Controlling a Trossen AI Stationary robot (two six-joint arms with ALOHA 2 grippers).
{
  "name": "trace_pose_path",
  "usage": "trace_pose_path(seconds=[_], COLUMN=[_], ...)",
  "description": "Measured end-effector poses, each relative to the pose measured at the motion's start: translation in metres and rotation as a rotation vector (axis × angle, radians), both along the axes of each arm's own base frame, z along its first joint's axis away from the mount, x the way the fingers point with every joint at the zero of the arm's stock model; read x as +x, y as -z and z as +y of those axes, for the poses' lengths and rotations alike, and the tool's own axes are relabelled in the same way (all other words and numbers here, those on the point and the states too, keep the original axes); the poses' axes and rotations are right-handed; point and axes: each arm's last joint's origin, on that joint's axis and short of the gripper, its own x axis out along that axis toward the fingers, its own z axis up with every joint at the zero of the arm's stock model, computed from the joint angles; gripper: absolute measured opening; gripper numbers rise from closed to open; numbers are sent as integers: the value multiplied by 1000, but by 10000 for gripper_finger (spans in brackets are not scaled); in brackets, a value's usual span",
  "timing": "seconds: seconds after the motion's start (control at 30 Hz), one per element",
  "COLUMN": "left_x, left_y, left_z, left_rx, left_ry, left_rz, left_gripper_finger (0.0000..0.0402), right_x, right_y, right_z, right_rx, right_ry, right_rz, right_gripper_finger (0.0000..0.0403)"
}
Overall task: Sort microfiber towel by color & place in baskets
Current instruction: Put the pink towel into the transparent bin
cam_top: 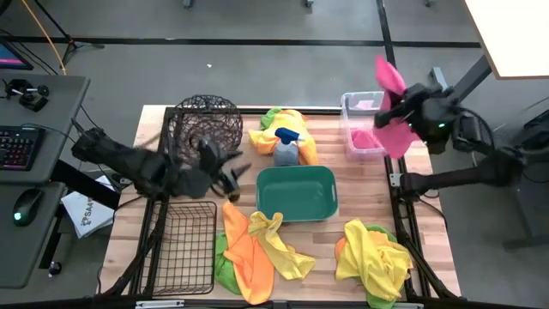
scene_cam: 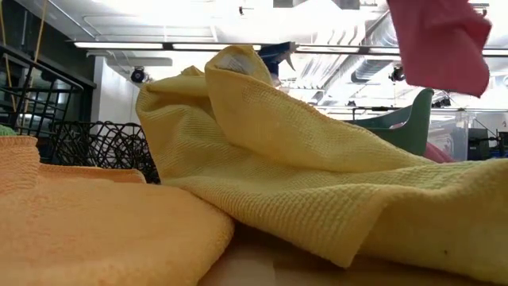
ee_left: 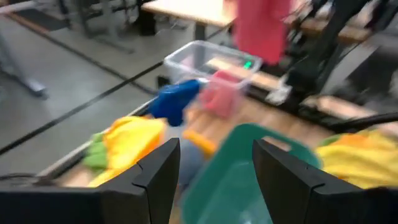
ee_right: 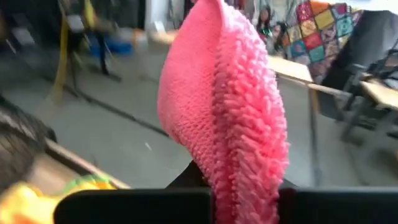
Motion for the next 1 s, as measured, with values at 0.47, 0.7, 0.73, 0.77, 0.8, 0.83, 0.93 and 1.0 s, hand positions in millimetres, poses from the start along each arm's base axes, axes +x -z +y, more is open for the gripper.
trace_pose_path(seconds=[0.47,0.7,0.73,0.77,0.8,0.83,0.93,1.0], left_x=[-4,-37,-42,-46,-50,-54,-61,-64], left_y=[19,-4,-6,-8,-10,-11,-15,-16], left_z=[-28,-36,-38,-40,-41,-42,-42,-41], left_rx=[-180,-200,-188,-180,-170,-157,-117,-98], left_ry=[190,348,365,374,372,365,312,283], left_rz=[-265,-311,-313,-317,-323,-327,-339,-343], left_gripper_finger=[188,188,188,188,188,188,188,188], right_x=[26,7,4,2,2,2,7,8], right_y=[66,79,81,85,92,101,136,163], right_z=[-114,-154,-155,-157,-159,-160,-163,-163], right_rx=[113,223,246,269,300,333,466,578], right_ry=[32,223,244,252,235,216,165,158], right_rz=[-36,11,3,-14,-22,-24,-26,-17], right_gripper_finger=[0,0,0,0,0,0,0,0])
